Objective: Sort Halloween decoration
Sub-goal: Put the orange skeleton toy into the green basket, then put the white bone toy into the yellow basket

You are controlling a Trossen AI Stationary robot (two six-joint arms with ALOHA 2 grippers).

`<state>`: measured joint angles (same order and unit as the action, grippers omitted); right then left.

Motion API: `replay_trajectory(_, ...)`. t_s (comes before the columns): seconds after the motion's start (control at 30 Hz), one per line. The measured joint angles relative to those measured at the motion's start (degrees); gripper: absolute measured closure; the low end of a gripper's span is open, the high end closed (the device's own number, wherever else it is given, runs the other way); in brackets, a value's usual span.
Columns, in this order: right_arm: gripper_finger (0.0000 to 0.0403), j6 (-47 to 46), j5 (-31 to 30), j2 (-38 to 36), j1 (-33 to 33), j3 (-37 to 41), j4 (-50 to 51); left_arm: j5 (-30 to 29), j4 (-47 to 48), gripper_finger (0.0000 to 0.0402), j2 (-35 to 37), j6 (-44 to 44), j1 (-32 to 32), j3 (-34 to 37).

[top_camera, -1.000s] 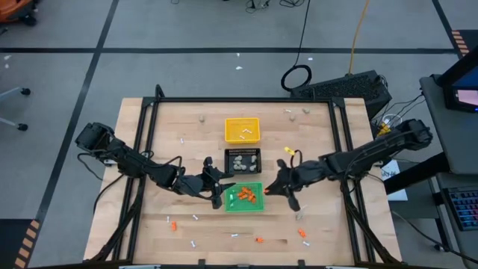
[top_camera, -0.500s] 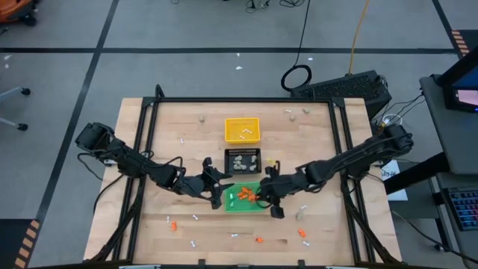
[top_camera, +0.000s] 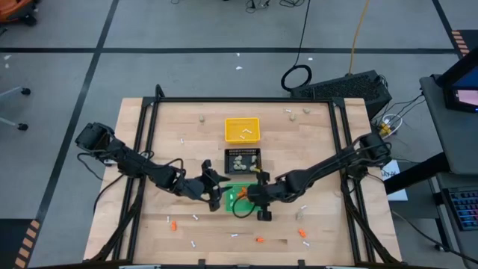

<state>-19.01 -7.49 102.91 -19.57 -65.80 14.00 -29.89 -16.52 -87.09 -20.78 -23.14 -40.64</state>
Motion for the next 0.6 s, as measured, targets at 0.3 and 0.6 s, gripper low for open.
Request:
replay_trajectory(0.3,0.0376,0.6,-1.5,1.5,-0.2,-1.2,1.7,0.0,4.3,0.0268,0.0,-1.4,-0.8,0.0)
replay_trajectory(0.6,0.0302,2.1,-3.4,1.5,-0.8,-1.2,0.8,2.9,8.9,0.0268,0.9,-6.7,-1.2,0.0)
